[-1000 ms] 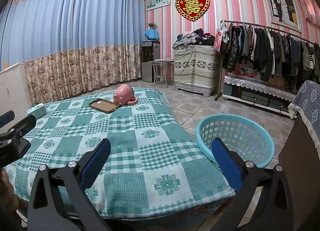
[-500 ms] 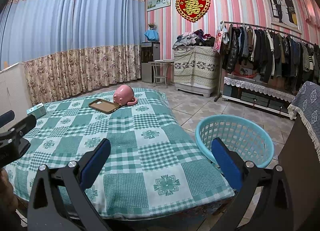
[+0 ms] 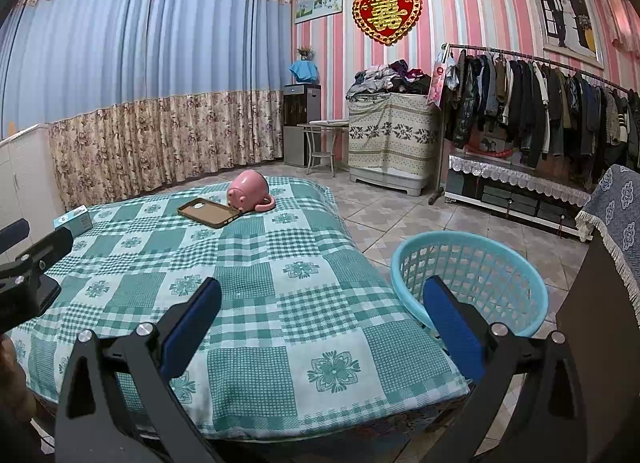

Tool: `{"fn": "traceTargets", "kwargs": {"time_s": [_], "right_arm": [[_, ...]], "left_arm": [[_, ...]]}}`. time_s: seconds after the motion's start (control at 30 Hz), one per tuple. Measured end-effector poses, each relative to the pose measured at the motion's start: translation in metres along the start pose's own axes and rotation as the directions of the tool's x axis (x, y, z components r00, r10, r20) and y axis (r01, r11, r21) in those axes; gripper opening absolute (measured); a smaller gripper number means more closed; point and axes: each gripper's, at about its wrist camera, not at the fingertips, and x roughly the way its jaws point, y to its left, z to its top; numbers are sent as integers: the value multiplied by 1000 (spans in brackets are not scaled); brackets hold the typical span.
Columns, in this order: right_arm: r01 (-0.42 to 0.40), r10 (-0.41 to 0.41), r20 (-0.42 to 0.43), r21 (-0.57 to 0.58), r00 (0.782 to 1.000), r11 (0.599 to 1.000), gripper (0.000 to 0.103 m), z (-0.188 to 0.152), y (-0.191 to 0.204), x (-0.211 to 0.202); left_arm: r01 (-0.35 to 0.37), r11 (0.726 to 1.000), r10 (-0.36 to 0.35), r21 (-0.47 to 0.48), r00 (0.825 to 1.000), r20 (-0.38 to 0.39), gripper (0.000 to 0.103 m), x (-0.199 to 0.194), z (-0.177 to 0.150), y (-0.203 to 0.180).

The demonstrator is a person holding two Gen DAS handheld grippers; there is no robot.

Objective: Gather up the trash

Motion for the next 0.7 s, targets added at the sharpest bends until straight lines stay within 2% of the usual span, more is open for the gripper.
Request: {"fn": "traceTargets", "kwargs": {"time_s": [0.7], "right_arm": [[-1, 1, 3, -2, 1000, 1000, 98, 2, 1, -2]], "left_arm": [[-3, 1000, 3, -1, 1000, 8, 98, 0, -1, 0]]}}
